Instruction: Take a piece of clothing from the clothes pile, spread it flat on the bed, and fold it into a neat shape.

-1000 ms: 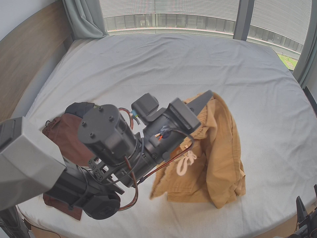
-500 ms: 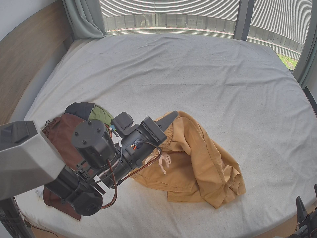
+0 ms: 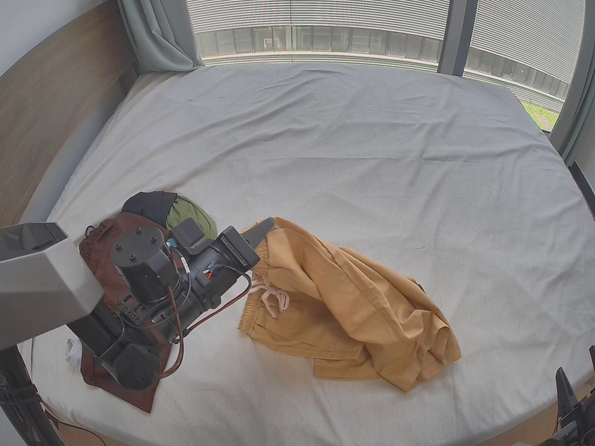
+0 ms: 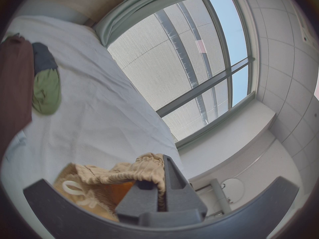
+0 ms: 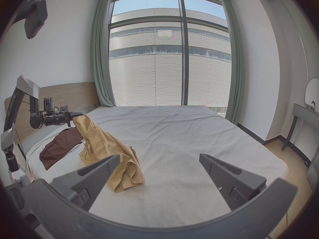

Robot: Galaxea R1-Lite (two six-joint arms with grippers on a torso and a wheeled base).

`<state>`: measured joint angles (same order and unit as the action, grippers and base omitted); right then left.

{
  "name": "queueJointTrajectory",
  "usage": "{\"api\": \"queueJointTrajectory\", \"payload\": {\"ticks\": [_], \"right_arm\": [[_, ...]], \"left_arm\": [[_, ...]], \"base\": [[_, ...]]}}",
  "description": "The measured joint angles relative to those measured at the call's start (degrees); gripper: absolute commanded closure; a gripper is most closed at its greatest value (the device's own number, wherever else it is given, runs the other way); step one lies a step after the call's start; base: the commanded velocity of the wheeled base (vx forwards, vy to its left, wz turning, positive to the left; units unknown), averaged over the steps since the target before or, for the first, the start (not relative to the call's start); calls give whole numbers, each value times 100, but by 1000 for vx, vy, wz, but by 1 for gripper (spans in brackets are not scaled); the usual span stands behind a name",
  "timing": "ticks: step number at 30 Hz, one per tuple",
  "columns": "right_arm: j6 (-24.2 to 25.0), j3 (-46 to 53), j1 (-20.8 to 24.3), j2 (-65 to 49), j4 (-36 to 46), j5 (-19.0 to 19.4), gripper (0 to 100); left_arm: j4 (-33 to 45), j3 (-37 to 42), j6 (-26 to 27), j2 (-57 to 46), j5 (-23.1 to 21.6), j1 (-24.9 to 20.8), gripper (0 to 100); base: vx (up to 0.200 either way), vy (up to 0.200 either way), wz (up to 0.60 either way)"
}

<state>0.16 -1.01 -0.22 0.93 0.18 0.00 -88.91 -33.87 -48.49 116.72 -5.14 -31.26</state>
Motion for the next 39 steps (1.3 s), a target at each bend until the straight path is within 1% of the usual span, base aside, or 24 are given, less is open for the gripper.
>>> {"api": "queueJointTrajectory", "payload": {"ticks": [4,7,13,21,25,39], "right_arm": [[-6,0,0,0,-2,0,0],[-9,0,0,0,0,0,0],[-9,0,0,0,0,0,0],[-16,0,-5,0,-16,5,0],[-21,0,-5,0,-21,11,0],[-51,0,0,0,-26,21,0]], "left_arm": [[-2,35,402,22,-21,340,100],[-5,55,482,37,-65,533,100],[-7,29,600,69,-143,758,100],[-7,-44,884,111,-432,1090,100],[-7,-34,1062,122,-471,1152,100],[-7,22,1073,133,-464,1191,100]], "base": [[0,0,0],[0,0,0],[0,0,0],[0,0,0],[0,0,0],[0,0,0]]}}
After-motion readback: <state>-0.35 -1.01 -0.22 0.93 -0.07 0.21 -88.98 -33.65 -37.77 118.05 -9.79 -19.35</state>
